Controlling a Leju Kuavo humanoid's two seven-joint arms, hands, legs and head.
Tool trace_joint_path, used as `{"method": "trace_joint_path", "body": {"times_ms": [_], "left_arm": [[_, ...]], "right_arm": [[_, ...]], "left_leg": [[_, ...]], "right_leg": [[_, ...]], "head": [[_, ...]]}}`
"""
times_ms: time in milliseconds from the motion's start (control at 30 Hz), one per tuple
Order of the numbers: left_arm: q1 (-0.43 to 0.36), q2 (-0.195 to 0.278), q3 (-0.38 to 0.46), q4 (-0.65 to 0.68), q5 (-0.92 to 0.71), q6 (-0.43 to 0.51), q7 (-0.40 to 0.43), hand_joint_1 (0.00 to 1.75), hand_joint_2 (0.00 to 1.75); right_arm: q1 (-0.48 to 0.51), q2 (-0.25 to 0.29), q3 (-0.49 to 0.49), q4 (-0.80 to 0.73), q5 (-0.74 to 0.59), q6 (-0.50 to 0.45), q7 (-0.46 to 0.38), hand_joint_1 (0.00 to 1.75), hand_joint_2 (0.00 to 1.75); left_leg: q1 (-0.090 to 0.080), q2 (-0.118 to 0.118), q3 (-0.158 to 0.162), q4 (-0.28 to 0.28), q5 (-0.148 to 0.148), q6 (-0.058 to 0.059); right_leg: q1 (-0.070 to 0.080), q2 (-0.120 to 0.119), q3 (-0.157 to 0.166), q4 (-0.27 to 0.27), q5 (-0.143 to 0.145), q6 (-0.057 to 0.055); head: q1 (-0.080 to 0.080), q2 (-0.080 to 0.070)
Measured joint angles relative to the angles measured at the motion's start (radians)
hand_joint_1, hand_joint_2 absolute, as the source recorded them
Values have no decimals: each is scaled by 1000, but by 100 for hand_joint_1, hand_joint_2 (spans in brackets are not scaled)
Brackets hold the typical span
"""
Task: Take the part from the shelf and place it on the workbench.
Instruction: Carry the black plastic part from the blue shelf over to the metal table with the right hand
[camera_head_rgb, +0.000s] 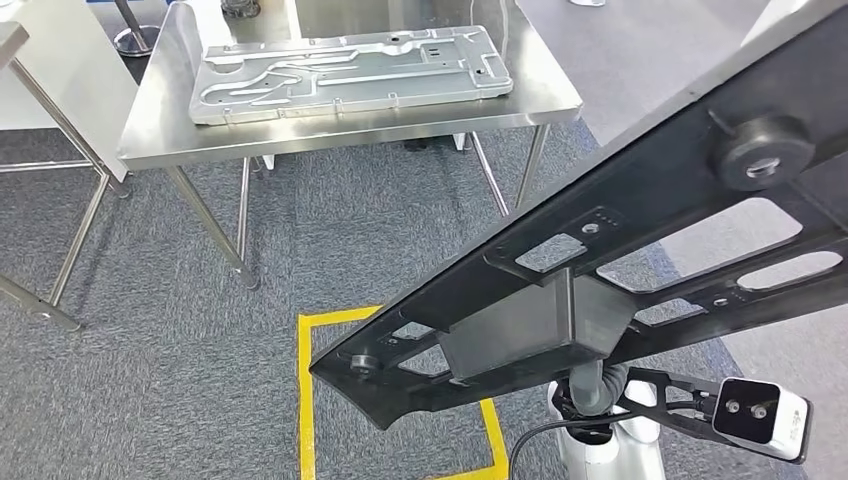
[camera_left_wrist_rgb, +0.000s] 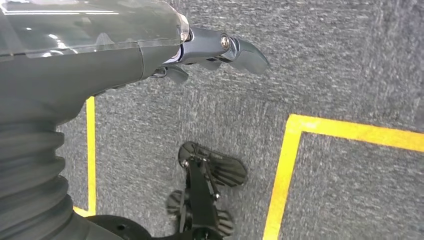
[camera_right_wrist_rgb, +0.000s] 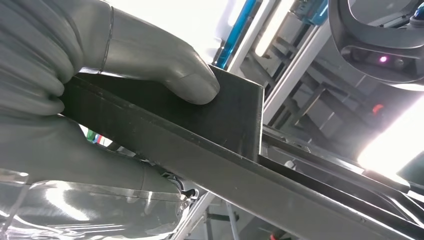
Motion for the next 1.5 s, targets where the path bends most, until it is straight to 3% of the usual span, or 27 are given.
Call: {"method": "trace_joint_path", "body": {"times_ms": [33, 100, 233, 300, 367, 400, 433, 467, 533, 600, 700, 767, 800, 867, 900, 933, 967, 1033, 1067, 1133, 1233, 1300, 1400, 1433, 1467, 1500], "left_arm": [[0, 0, 0, 0, 0, 0, 0, 0, 175], [-1, 0, 0, 0, 0, -1, 0, 0, 175], [-3, 0, 0, 0, 1, 0, 0, 0, 175], [-6, -1, 0, 0, 2, 0, -1, 0, 175], [-4, -1, 0, 0, 3, 0, -2, 0, 175], [-2, -1, 0, 0, 3, 1, -2, 0, 175], [0, -1, 0, 0, 3, 1, -2, 0, 175], [1, -1, 0, 0, 3, 1, -2, 0, 175], [2, -1, 0, 0, 3, 1, -2, 0, 175], [3, -1, 0, 0, 3, 1, -2, 0, 175], [6, -1, 0, 0, 3, 1, -3, 0, 175], [6, -1, 0, 0, 3, 1, -4, 0, 175], [4, -1, 0, 0, 3, 1, -5, 0, 175], [3, -2, 0, 0, 4, 1, -6, 0, 175], [4, -2, 0, 0, 5, 1, -6, 0, 175], [4, -2, 0, 0, 5, 1, -6, 0, 175], [5, -2, 0, 0, 6, 1, -6, 0, 175], [5, -2, 0, 0, 6, 1, -5, 0, 175], [5, -2, 0, 0, 6, 2, -5, 0, 175], [4, -2, 0, 0, 6, 4, -4, 0, 175], [3, 1, 0, 0, 7, 7, -2, 0, 175], [0, 1, 0, 0, 8, 7, -2, 0, 175], [0, 2, 0, 0, 8, 7, -2, 0, 175], [1, 2, 0, 0, 7, 7, -2, 0, 175], [3, 2, 0, 0, 7, 7, -2, 0, 175], [3, 2, 0, 0, 7, 7, -2, 0, 175]], "right_arm": [[0, 0, 0, 0, 0, 0, 0, 175, 175], [1, 0, 0, 0, 0, -1, 0, 175, 175], [5, 0, 0, -2, 0, -2, 0, 175, 175], [6, 1, 1, -2, 0, -2, 0, 175, 175], [9, 2, 1, -2, 0, -2, 0, 175, 175], [11, 2, 1, -2, 0, -2, 0, 175, 175], [12, 2, 1, -2, 0, -2, 0, 175, 175], [13, 2, 1, -2, 0, -2, 0, 175, 175], [13, 2, 1, -2, 0, -2, 0, 175, 175], [14, 2, 1, -1, 0, -1, 0, 175, 175], [16, 2, 1, -1, 0, 2, 0, 175, 175], [16, 1, 1, -2, -1, 5, 0, 175, 175], [15, 1, 1, -2, 0, 7, 0, 175, 175], [15, 1, 1, -3, 0, 10, 0, 175, 175], [16, 1, 1, -2, 1, 10, 0, 175, 175], [17, 1, 1, -2, 3, 10, 0, 175, 175], [17, 1, 1, -2, 6, 9, 0, 175, 175], [17, 1, 1, -2, 13, 8, 0, 175, 175], [17, 1, 1, -3, 16, 8, 0, 175, 175], [19, 2, 1, -6, 19, 7, 0, 175, 175], [21, 7, 1, -15, 21, 6, 0, 175, 175], [21, 12, 1, -20, 21, 7, 0, 175, 175], [22, 16, 1, -22, 20, 7, 0, 175, 175], [23, 17, 1, -22, 20, 7, 0, 175, 175], [23, 17, 1, -22, 19, 7, 0, 175, 175], [23, 17, 1, -22, 19, 7, 0, 175, 175]], "left_leg": [[-1, 0, 12, 1, -8, -4], [-3, 0, 23, 2, -25, -16], [-2, 2, 26, 35, -38, -39], [2, 3, -25, 129, -67, -48], [4, 3, -110, 262, -122, -56], [5, 3, -144, 304, -141, -58], [6, 3, -164, 314, -140, -59], [7, 3, -165, 285, -114, -59], [7, 4, -128, 149, -14, -53], [1, 5, -99, 51, 34, -41], [-2, 4, -89, 30, 40, -19], [2, 3, -72, 23, 43, -8], [4, 3, -64, 20, 41, -4], [4, 3, -56, 20, 32, 2], [3, 2, -52, 20, 27, 2], [3, 2, -47, 21, 21, 2], [3, 1, -39, 21, 15, 1], [3, 0, -19, 21, -2, -4], [3, -1, -9, 21, -9, -8], [2, 0, 0, 20, -21, -20], [1, 1, 1, 43, -23, -36], [4, 2, -35, 118, -35, -44], [8, 3, -147, 291, -105, -55], [9, 3, -173, 316, -114, -57], [10, 3, -181, 306, -99, -57], [10, 3, -173, 264, -63, -57]], "right_leg": [[1, -1, 23, -70, 41, -2], [6, -3, 53, -155, 69, -15], [6, -2, 72, -169, 66, -41], [4, -3, 86, -173, 59, -51], [5, -3, 95, -173, 48, -57], [6, -2, 100, -173, 42, -57], [6, -1, 108, -173, 36, -57], [6, 0, 117, -173, 29, -56], [6, 0, 139, -173, 13, -51], [7, 1, 150, -174, 2, -43], [10, 3, 154, -163, -1, -23], [9, 2, 143, -126, -14, -10], [8, 1, 121, -84, -33, -6], [6, 1, 44, 39, -85, 1], [6, 1, 6, 89, -103, 4], [4, 1, -20, 111, -102, 5], [3, 1, -25, 94, -79, 4], [2, 0, 11, -31, 13, 0], [4, -1, 32, -93, 43, -4], [9, -2, 52, -155, 66, -17], [8, -1, 64, -162, 67, -36], [5, -2, 81, -168, 59, -46], [5, -3, 98, -170, 42, -53], [5, -2, 105, -170, 36, -53], [5, -1, 113, -170, 30, -52], [5, -1, 123, -170, 23, -50]], "head": [[0, 0], [0, 0], [0, 0], [0, 0], [0, 0], [0, 0], [0, 0], [0, 0], [0, 0], [0, 0], [0, 0], [0, 0], [0, 0], [0, 0], [0, 0], [0, 0], [0, 0], [0, 0], [0, 0], [0, 0], [0, 0], [0, 0], [0, 0], [0, 0], [0, 0], [0, 0]]}}
